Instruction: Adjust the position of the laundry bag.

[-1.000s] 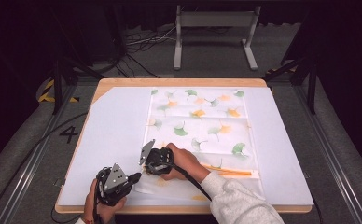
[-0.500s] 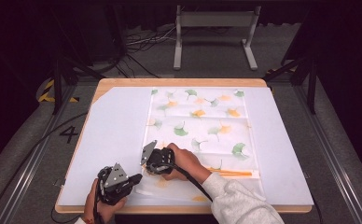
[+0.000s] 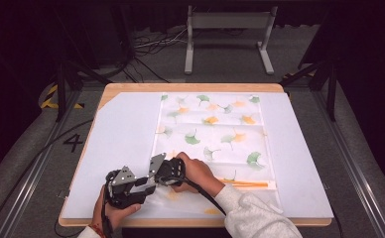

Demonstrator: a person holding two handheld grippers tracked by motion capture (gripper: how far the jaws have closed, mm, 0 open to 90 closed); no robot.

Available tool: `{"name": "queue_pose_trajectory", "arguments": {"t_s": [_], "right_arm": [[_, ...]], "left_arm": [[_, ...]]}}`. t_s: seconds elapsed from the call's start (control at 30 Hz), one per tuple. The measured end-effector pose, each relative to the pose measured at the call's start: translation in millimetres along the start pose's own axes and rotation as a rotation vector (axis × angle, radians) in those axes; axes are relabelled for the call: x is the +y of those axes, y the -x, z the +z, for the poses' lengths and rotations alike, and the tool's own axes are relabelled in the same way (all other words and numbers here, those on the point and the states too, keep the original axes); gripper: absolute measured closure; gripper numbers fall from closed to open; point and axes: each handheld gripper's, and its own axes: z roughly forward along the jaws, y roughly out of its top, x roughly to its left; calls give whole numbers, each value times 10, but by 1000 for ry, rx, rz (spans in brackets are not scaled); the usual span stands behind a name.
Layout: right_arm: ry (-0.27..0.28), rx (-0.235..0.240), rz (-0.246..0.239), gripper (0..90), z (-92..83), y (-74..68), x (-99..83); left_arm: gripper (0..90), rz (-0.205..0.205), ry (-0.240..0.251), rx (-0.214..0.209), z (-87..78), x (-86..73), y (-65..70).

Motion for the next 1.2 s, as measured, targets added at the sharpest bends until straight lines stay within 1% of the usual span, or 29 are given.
{"name": "queue_pose_trajectory", "arguments": {"t_s": [0.03, 0.1, 0.13, 0.17, 0.3, 0.37, 0.43, 0.47, 0.5, 0.57, 0.6, 0.63, 0.67, 0.73, 0.8, 0.83, 0.9, 0.93, 0.97, 1.03, 1.07, 1.13, 1.2], "right_arm": [[-3, -6, -2, 900, -2, -9, 1], [-5, -18, -13, 900, -1, -19, 4], [-5, -23, -14, 900, -2, -23, 4], [-5, -23, -14, 900, -2, -23, 4], [-13, -40, -24, 900, -9, -34, -3], [-15, -48, -25, 900, -16, -41, -6], [-17, -62, -45, 900, -23, -44, -4], [-18, -64, -49, 900, -27, -48, -2], [-22, -68, -48, 900, -29, -58, -2], [-30, -85, -69, 900, -24, -71, 1], [-34, -98, -93, 900, -20, -86, 6], [-36, -108, -101, 900, -14, -101, 12], [-42, -108, -109, 900, -12, -107, 15], [-52, -117, -122, 900, 3, -121, 15], [-57, -120, -119, 900, 8, -138, 12], [-52, -123, -129, 900, 8, -135, 14], [-54, -131, -122, 900, -4, -150, 16], [-56, -131, -127, 900, -10, -150, 16], [-66, -134, -131, 900, -12, -156, 13], [-71, -135, -133, 900, -9, -158, 8], [-85, -138, -141, 900, 7, -166, 1], [-97, -143, -146, 900, 16, -164, -11], [-101, -139, -140, 900, 13, -156, -36]], "left_arm": [[650, 3, -5, -20, 6, 10, -4], [789, 2, -2, -37, 11, 24, -6], [851, 10, -16, -43, 18, 37, 2], [882, 10, -16, -43, 18, 37, 2], [890, 6, 4, -54, 13, 42, 1], [891, 8, 20, -44, -14, 42, 4], [892, -12, 43, -39, -42, 37, 4], [892, -14, 43, -42, -48, 35, 2], [892, -10, 52, -36, -55, 32, -3], [892, -26, 67, -36, -76, 30, -9], [892, -22, 74, -31, -82, 31, -11], [892, -22, 72, -32, -86, 32, -10], [892, -23, 71, -30, -88, 32, -12], [893, -22, 74, -17, -96, 35, -15], [892, -41, 80, -19, -108, 29, -21], [892, -43, 88, -12, -112, 28, -24], [892, -47, 95, -9, -123, 27, -30], [893, -46, 97, -11, -130, 29, -33], [893, -52, 104, -16, -134, 30, -37], [892, -50, 107, -17, -135, 29, -46], [893, -60, 112, -17, -150, 28, -54], [892, -61, 120, -7, -171, 25, -66], [892, -68, 120, -10, -179, 15, -81]]}}
